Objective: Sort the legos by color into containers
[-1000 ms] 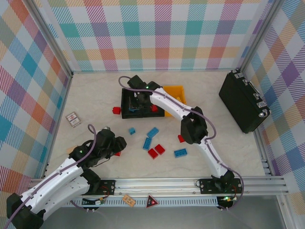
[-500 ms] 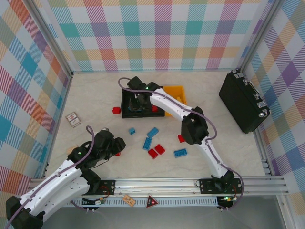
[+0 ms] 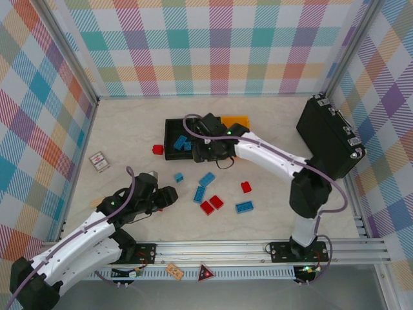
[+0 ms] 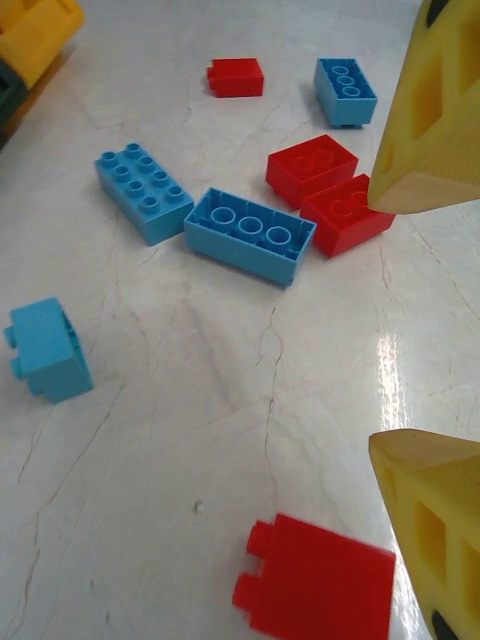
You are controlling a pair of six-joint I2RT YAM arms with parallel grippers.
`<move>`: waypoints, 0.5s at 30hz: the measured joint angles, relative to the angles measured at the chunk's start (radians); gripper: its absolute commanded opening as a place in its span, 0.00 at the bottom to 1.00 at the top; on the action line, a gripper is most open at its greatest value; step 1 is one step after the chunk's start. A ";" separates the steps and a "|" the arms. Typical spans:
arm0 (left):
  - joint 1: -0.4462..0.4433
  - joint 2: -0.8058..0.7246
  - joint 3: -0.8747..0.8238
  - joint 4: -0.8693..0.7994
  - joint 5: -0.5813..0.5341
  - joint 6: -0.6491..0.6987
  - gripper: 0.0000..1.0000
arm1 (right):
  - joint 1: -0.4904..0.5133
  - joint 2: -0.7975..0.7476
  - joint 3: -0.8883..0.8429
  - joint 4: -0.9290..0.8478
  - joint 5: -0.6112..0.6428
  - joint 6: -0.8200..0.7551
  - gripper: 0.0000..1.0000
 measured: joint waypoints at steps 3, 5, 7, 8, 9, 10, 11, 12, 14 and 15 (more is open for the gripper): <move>-0.002 0.038 0.000 0.043 0.043 0.029 0.59 | 0.000 -0.087 -0.126 0.011 0.002 0.050 0.68; -0.009 0.061 0.001 0.071 0.068 0.048 0.59 | 0.000 -0.142 -0.202 0.010 0.001 0.083 0.71; -0.023 0.086 0.005 0.090 0.081 0.065 0.59 | -0.003 -0.190 -0.266 0.003 0.000 0.122 0.72; -0.032 0.100 0.009 0.098 0.085 0.074 0.59 | -0.007 -0.209 -0.291 -0.001 0.002 0.144 0.73; -0.045 0.114 0.014 0.105 0.087 0.082 0.59 | -0.010 -0.230 -0.317 -0.007 0.003 0.168 0.74; -0.055 0.124 0.019 0.110 0.088 0.090 0.59 | -0.014 -0.247 -0.339 -0.013 0.006 0.189 0.75; -0.070 0.135 0.025 0.114 0.088 0.097 0.59 | -0.015 -0.266 -0.366 -0.014 0.008 0.217 0.78; -0.082 0.146 0.030 0.117 0.088 0.103 0.59 | -0.019 -0.288 -0.399 -0.016 0.010 0.246 0.79; -0.101 0.163 0.035 0.131 0.087 0.109 0.59 | -0.027 -0.331 -0.463 -0.024 0.008 0.301 0.80; -0.109 0.171 0.035 0.136 0.083 0.111 0.59 | -0.033 -0.353 -0.496 -0.029 0.008 0.336 0.81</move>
